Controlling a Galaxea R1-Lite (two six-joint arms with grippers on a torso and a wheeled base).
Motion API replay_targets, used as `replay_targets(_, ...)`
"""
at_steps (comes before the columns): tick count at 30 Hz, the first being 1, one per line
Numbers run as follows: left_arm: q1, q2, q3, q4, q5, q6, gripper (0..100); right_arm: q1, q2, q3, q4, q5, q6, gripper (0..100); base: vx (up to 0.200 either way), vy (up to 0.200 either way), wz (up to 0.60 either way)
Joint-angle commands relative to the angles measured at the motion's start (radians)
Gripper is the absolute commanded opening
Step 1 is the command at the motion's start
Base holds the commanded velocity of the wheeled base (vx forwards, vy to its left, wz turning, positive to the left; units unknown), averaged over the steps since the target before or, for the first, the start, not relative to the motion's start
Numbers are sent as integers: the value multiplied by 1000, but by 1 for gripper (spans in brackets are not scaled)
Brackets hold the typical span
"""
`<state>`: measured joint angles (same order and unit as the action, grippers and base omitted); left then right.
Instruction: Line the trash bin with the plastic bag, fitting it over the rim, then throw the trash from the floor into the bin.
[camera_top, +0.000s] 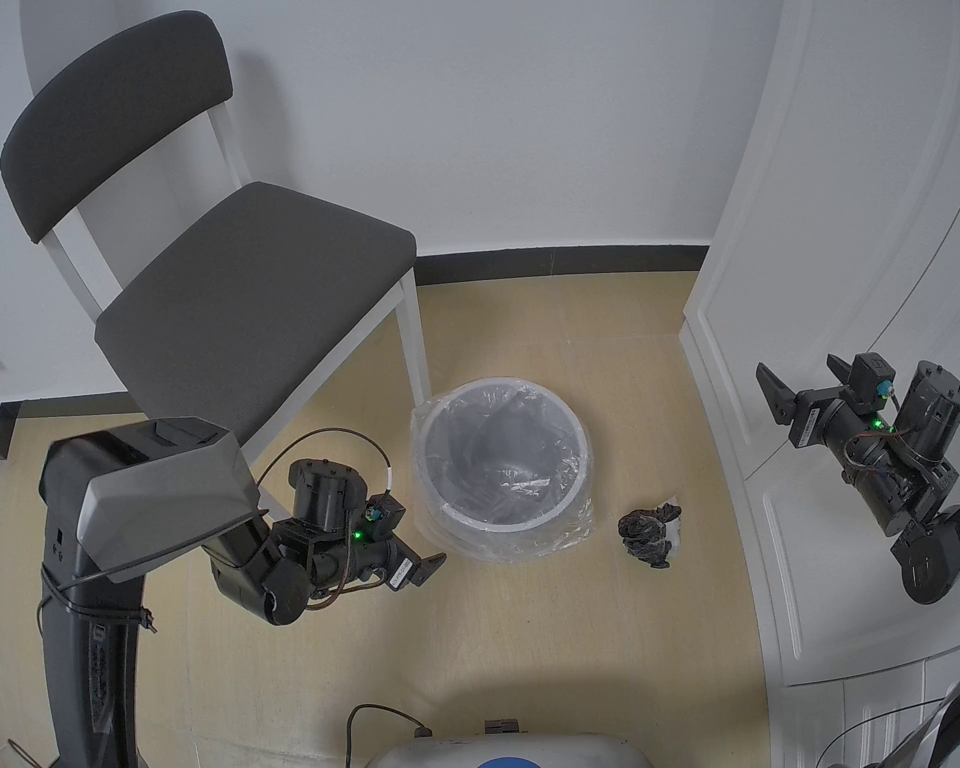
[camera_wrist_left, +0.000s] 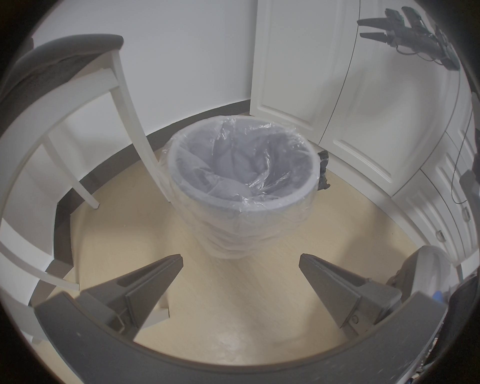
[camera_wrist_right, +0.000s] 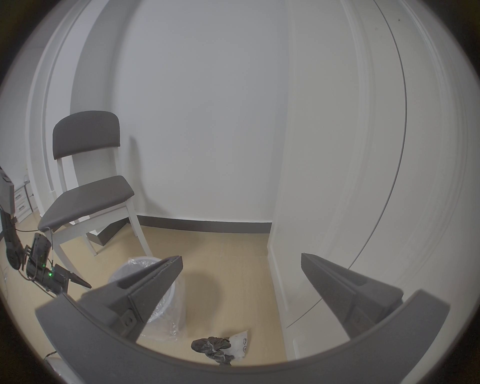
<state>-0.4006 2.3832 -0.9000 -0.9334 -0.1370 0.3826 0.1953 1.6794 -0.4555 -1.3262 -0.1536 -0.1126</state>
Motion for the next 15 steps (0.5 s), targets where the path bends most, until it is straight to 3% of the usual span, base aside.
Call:
replay_targets(1, 5, 116, -169, 87, -13, 21, 100, -8, 31, 3, -1, 2, -16, 100, 0, 0, 0)
replay_targets(15, 42, 264, -453, 268, -41, 22, 100, -34, 91, -34, -1, 16, -21, 100, 0, 0, 0)
